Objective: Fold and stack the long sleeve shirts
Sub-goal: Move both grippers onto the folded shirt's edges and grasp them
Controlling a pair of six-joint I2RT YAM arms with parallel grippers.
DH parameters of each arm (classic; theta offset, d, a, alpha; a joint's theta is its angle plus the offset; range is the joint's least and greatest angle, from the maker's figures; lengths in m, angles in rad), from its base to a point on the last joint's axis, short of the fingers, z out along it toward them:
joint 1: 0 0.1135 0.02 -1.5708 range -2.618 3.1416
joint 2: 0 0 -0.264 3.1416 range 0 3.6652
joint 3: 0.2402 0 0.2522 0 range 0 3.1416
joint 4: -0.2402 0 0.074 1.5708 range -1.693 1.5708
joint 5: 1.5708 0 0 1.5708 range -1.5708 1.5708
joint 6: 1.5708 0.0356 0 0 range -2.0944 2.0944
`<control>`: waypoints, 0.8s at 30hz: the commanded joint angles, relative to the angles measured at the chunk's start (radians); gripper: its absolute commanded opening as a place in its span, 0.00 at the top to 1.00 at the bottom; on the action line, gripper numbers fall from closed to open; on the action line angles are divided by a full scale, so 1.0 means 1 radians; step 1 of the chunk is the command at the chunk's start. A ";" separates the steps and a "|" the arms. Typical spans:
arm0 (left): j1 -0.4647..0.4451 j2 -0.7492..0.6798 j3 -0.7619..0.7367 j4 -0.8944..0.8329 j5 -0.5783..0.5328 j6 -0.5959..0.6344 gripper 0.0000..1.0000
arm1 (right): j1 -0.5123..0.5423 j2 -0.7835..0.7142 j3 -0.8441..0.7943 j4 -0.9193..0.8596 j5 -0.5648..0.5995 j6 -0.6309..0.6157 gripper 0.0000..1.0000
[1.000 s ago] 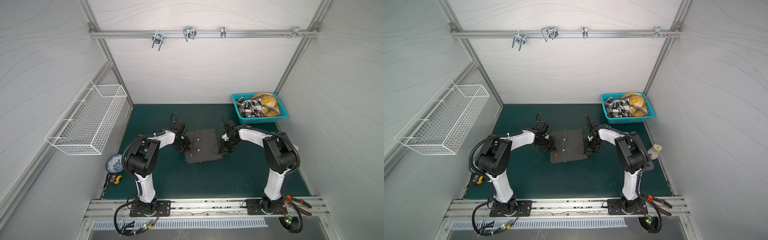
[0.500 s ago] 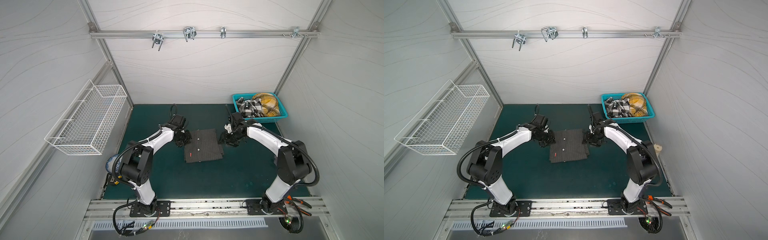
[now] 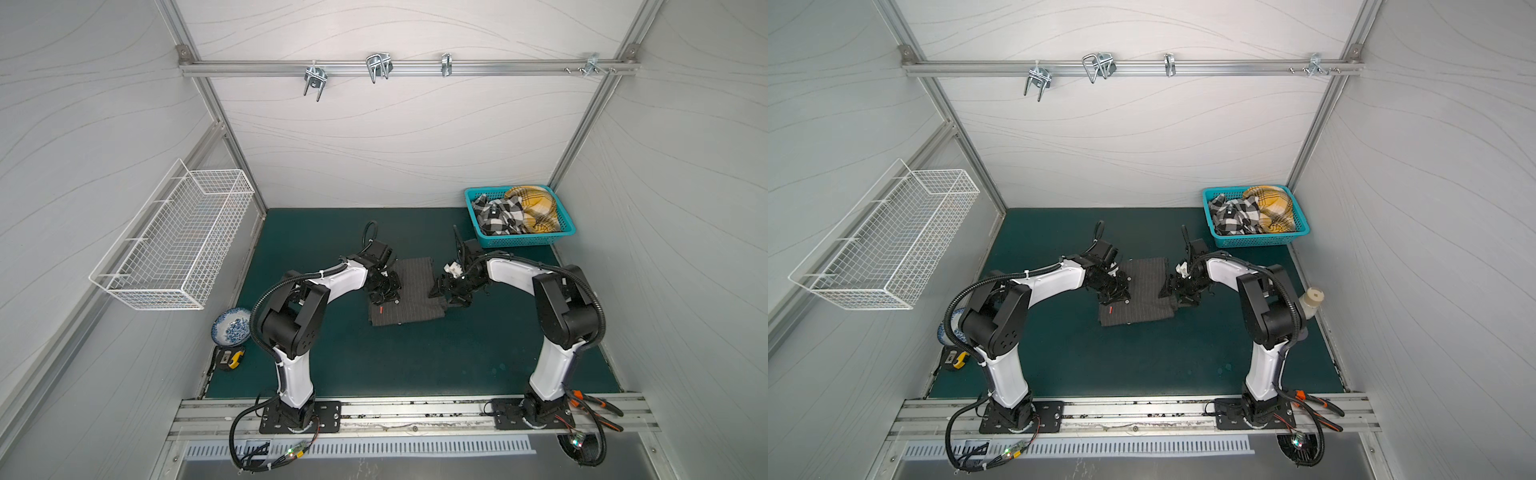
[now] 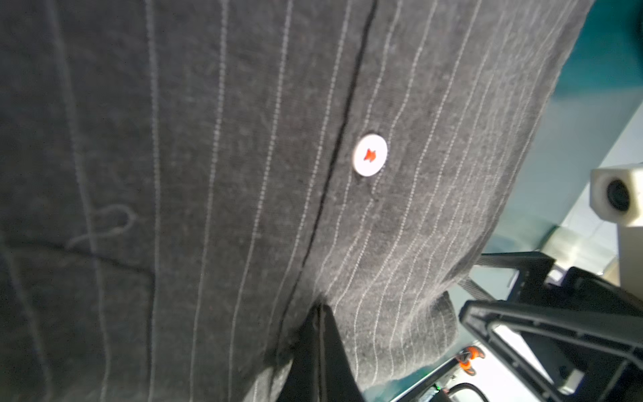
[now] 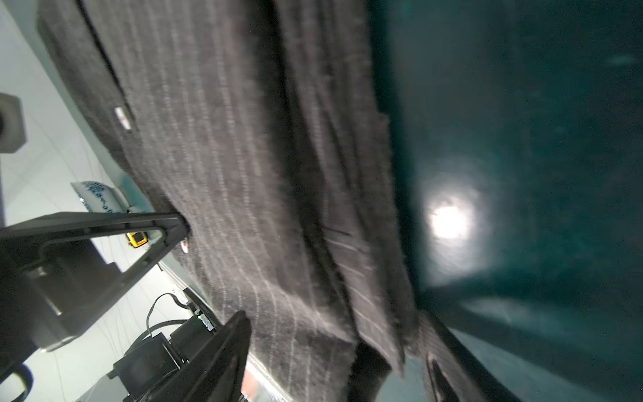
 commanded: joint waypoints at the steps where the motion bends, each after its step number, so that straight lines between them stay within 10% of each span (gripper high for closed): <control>1: 0.000 0.014 -0.017 0.039 0.003 -0.015 1.00 | 0.005 -0.033 -0.005 0.044 -0.034 0.004 0.25; 15: 0.001 0.033 -0.028 0.074 0.020 -0.039 1.00 | 0.101 0.040 -0.085 0.256 -0.184 0.190 0.45; 24: 0.001 0.023 -0.067 0.114 0.036 -0.057 1.00 | 0.064 0.118 -0.106 0.310 -0.228 0.231 0.24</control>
